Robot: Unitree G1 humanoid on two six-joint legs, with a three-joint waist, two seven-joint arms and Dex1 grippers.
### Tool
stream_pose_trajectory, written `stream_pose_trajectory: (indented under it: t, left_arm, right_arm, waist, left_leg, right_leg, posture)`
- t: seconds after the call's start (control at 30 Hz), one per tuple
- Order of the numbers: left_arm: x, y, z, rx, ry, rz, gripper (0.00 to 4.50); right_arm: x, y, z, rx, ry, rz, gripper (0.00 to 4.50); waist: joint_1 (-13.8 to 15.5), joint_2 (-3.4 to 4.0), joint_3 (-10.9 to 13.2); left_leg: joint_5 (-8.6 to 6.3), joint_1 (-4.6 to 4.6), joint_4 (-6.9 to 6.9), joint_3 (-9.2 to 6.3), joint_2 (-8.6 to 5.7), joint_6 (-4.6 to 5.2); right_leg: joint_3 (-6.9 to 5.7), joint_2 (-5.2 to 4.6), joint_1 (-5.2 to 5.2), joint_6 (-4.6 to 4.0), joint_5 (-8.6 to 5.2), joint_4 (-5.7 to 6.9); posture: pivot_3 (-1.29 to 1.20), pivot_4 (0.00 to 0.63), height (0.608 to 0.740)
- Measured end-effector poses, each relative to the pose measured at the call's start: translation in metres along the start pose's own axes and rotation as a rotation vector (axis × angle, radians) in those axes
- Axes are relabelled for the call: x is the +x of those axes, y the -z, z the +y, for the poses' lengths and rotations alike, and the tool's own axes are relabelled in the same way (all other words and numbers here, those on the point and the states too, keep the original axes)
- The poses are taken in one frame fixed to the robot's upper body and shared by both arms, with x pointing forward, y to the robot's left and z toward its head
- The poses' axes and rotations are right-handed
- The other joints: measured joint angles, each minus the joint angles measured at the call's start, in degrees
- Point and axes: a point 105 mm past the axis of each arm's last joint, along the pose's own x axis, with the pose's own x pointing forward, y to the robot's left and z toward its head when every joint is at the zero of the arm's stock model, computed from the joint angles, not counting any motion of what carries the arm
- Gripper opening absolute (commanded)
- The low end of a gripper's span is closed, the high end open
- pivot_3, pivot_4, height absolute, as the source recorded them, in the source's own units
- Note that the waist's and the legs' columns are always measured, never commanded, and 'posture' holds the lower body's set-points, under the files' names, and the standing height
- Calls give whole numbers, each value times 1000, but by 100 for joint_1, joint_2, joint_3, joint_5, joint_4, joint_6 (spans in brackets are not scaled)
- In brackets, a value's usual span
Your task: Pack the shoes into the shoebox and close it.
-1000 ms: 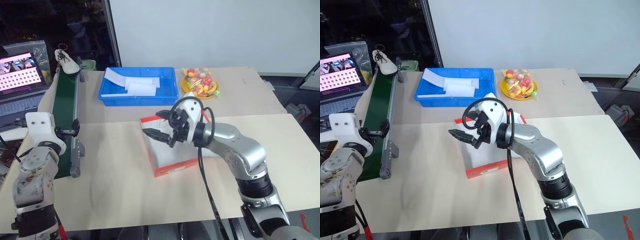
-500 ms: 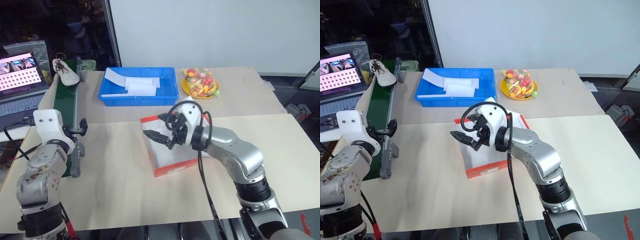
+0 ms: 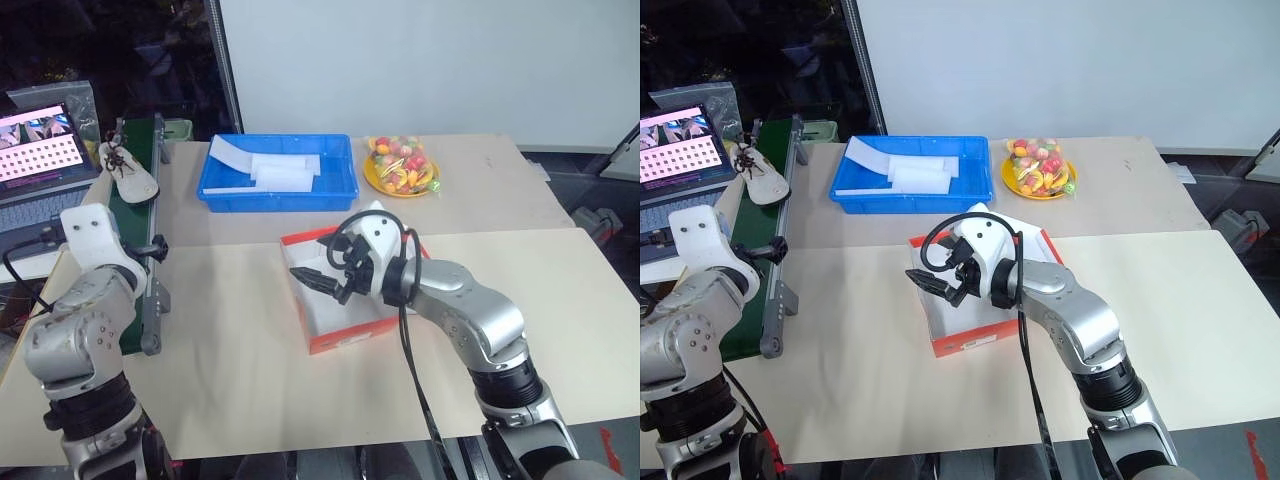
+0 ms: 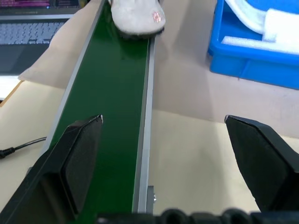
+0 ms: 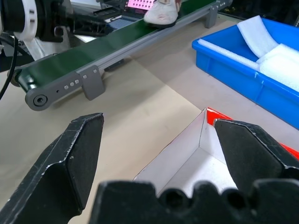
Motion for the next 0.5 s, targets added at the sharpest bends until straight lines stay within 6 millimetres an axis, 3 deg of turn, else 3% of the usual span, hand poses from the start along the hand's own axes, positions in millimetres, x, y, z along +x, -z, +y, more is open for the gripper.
stream_pose_trajectory:
  t: [0.33, 0.5]
  left_arm:
    - [4, 3, 16, -68, -122, 56, 4500]
    - [7, 10, 10, -68, -120, 80, 4500]
  right_arm:
    - [1, 2, 2, 17, 1, -4, 4431]
    - [2, 0, 5, 21, 0, -22, 4431]
  waist:
    - [16, 0, 0]
    - [10, 0, 0]
  left_leg:
    - [1, 1, 3, 0, -1, -1]
    - [1, -1, 3, 0, -1, -1]
  right_leg:
    - [-1, 0, 0, 0, 0, -3]
    - [-1, -1, 0, 0, 0, 1]
  posture:
    - [0, 150, 724]
    - [0, 150, 724]
